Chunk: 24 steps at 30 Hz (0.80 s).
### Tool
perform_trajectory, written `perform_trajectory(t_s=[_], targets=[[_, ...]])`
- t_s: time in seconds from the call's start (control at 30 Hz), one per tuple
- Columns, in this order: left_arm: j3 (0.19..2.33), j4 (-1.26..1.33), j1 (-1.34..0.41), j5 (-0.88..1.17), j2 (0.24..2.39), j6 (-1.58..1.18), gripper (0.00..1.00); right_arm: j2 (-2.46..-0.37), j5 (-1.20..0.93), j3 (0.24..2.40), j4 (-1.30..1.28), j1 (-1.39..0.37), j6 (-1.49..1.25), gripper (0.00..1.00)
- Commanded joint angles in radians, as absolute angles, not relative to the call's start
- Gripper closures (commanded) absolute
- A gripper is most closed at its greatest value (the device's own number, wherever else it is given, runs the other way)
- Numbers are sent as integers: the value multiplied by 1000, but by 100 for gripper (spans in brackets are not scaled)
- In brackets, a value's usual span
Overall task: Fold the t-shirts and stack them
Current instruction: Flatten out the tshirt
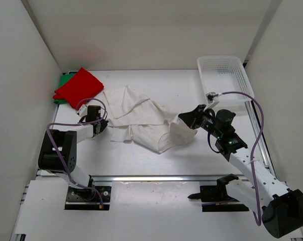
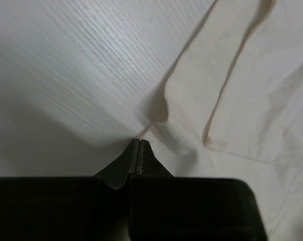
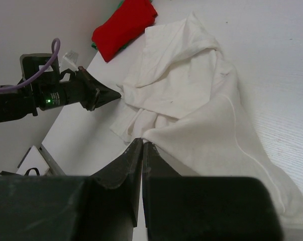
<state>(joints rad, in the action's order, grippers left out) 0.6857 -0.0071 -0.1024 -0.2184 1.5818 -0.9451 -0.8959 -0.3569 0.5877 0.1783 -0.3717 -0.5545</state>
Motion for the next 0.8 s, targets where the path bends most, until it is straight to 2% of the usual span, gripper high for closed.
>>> perform_trajectory(t_s=[0.0, 0.2, 0.5, 0.63, 0.77], targets=[[692, -41, -110, -222, 1554, -904, 100, -888, -362, 595, 229, -371, -557, 100], [707, -67, -58, -108, 1336, -775, 100, -899, -316, 682, 134, -360, -540, 100], [890, -213, -52, 83, 1027, -644, 100, -885, -69, 1017, -188, -451, -434, 100], [1047, -253, 61, 256, 979, -656, 100, -937, 46, 1322, -401, -443, -336, 100], [1227, -252, 124, 389, 1011, -709, 100, -1086, 92, 1680, -526, -460, -238, 100]])
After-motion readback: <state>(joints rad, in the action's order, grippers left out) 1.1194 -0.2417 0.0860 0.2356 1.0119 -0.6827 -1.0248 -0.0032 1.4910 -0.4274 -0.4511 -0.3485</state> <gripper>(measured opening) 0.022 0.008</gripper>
